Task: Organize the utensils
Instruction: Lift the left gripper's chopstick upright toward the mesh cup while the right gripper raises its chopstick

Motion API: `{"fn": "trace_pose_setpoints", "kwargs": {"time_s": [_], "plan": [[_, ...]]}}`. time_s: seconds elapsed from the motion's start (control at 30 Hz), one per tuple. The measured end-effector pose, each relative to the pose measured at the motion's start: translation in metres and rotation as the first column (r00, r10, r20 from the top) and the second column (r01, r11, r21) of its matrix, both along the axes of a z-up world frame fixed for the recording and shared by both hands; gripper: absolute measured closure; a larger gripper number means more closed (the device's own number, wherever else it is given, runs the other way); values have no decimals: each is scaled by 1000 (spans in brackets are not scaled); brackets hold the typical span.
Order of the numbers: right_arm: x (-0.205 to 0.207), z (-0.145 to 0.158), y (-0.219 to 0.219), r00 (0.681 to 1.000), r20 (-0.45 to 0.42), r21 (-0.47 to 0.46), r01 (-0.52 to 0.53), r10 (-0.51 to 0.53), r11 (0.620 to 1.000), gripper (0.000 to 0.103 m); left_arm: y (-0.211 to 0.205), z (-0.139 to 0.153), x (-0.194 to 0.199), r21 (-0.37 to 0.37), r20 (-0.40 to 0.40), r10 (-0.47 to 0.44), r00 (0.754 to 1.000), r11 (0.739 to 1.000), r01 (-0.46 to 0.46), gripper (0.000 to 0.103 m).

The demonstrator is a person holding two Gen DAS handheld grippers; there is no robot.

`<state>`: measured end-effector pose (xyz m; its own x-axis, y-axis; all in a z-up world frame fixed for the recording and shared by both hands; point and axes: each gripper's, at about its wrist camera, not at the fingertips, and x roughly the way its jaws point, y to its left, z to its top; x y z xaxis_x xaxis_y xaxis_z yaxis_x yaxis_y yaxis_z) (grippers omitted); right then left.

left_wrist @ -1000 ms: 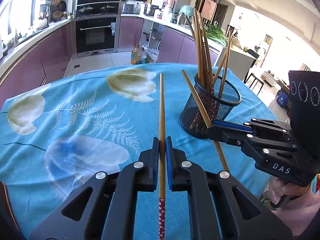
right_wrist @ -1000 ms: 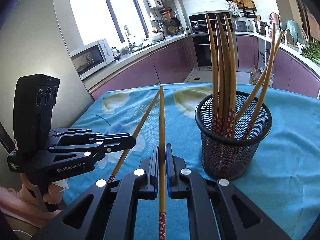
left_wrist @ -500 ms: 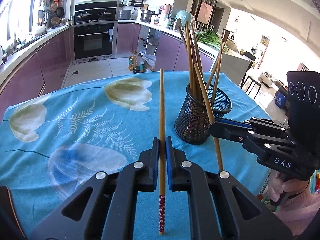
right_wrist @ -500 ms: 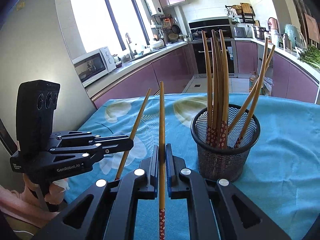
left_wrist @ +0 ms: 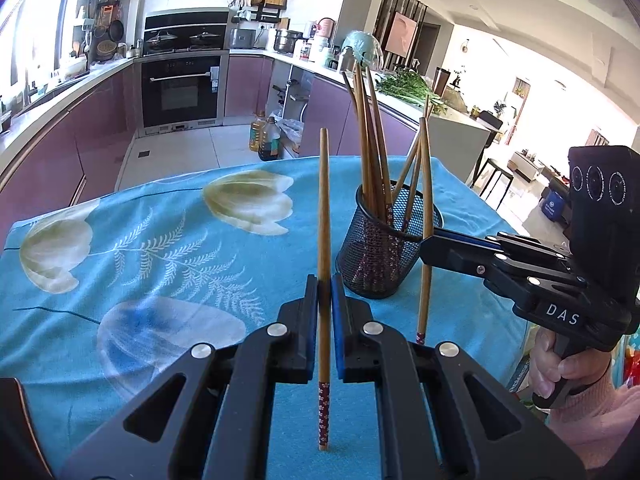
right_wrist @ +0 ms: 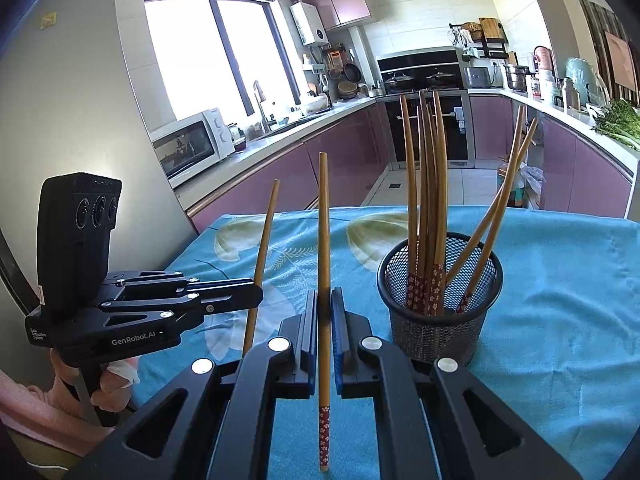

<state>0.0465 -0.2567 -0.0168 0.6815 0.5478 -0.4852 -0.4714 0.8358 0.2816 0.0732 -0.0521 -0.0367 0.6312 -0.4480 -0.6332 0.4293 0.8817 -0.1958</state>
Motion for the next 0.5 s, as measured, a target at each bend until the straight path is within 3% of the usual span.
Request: {"fn": "trace_pose_setpoints", "kwargs": {"time_s": [0.5], "plan": [[-7, 14, -10, 999, 40, 5, 6, -7, 1000, 97, -4, 9, -4, -3, 22, -12, 1000, 1000, 12, 95]]}}
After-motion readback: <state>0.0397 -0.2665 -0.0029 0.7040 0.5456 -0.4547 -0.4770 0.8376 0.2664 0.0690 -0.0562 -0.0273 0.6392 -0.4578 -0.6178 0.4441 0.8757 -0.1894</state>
